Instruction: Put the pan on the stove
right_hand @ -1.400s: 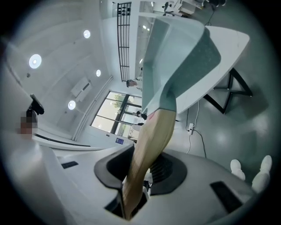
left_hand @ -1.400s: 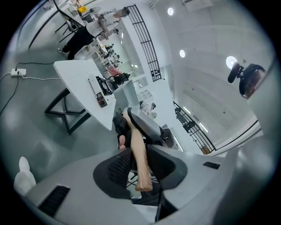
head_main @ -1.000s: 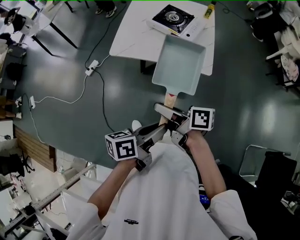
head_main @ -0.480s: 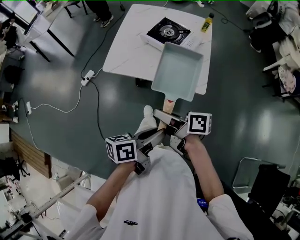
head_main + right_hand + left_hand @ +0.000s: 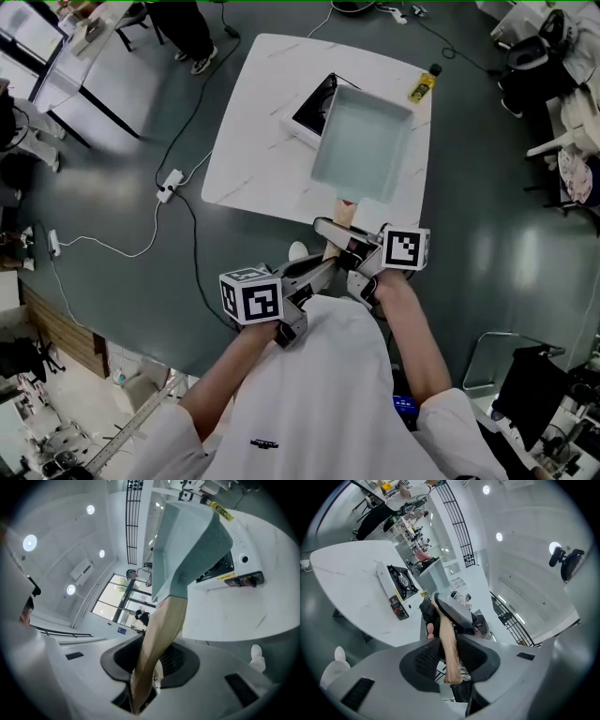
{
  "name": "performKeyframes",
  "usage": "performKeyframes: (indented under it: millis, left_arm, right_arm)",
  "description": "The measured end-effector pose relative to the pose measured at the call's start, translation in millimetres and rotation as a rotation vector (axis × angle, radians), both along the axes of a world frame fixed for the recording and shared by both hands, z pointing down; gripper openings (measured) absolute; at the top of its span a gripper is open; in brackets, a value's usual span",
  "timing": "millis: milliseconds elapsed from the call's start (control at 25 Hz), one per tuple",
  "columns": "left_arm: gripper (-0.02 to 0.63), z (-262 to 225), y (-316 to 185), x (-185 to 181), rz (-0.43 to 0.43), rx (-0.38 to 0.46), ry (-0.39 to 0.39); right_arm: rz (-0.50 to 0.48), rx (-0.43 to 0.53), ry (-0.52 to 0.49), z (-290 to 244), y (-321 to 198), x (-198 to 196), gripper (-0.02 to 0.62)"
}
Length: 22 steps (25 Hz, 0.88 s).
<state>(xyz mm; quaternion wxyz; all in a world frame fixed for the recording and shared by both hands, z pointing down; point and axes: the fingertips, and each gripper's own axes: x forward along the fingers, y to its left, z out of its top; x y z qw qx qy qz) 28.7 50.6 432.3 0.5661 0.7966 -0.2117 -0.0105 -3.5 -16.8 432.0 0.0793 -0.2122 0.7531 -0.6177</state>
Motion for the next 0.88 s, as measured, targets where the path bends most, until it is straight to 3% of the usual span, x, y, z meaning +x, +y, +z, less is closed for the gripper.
performKeyframes:
  millis: [400, 560, 880]
  left_arm:
    - [0.115, 1, -98, 9, -0.025, -0.009, -0.034]
    - [0.117, 6, -117, 17, -0.054, -0.019, -0.04]
    - [0.115, 38, -140, 35, -0.112, -0.086, -0.043]
  right_arm:
    - [-0.02, -0.029, -0.005, 4, -96, 9, 0.103]
    - [-0.056, -0.014, -0.04, 6, -117, 12, 0.106]
    - [-0.1, -0.089, -0.019, 43, -136, 29, 0.107]
